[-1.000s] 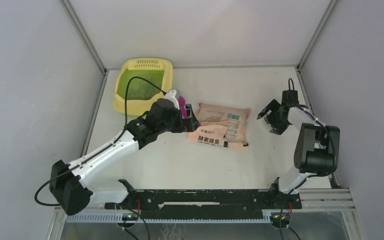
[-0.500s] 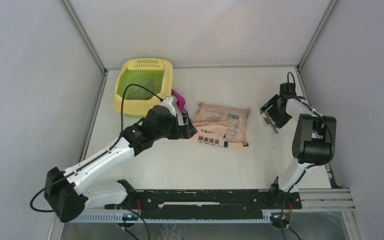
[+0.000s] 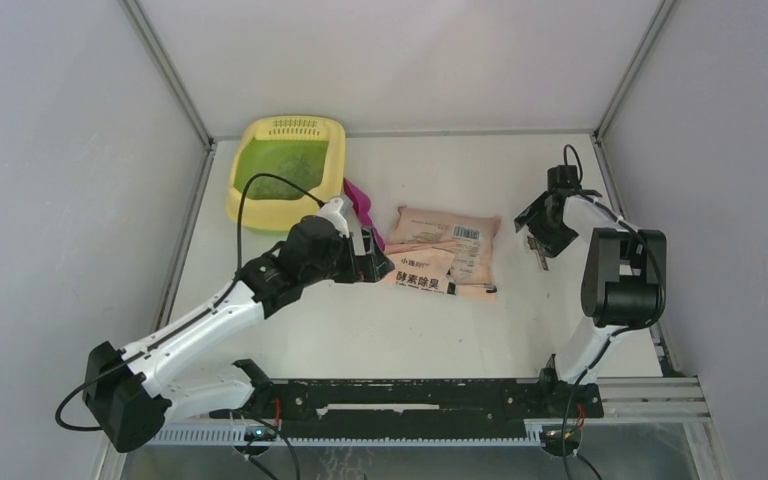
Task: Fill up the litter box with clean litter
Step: Pick up the clamp at the center of the board.
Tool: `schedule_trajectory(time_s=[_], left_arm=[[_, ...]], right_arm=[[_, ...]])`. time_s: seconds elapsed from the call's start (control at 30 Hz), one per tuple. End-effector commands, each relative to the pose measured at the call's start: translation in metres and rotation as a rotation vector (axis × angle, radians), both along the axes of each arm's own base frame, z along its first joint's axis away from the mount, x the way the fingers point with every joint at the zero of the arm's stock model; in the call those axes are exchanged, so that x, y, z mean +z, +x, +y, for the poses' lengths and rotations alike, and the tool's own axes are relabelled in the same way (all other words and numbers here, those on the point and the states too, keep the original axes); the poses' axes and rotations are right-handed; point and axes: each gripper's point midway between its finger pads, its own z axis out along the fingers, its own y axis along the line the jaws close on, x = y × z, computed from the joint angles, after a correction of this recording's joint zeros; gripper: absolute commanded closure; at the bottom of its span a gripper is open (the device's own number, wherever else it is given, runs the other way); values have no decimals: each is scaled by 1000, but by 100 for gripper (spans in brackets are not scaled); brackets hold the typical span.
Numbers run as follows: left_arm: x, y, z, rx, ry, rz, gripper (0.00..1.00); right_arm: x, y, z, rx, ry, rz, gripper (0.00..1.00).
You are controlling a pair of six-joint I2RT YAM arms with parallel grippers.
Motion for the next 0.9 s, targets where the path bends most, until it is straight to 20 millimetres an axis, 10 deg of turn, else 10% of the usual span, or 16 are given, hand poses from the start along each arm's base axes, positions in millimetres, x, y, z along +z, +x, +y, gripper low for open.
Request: schedule_trajectory(time_s=[0.0, 0.47, 0.87], left_arm=[[10, 0, -3, -11, -51, -33, 0], [9, -1, -3, -16, -56, -34, 0], [6, 1, -5, -23, -32, -24, 0]], right_arm=[[8, -9, 3, -24, -3, 28, 16], [49, -2, 6, -1, -14, -96, 14], [44, -15, 17, 40, 99, -39, 7]])
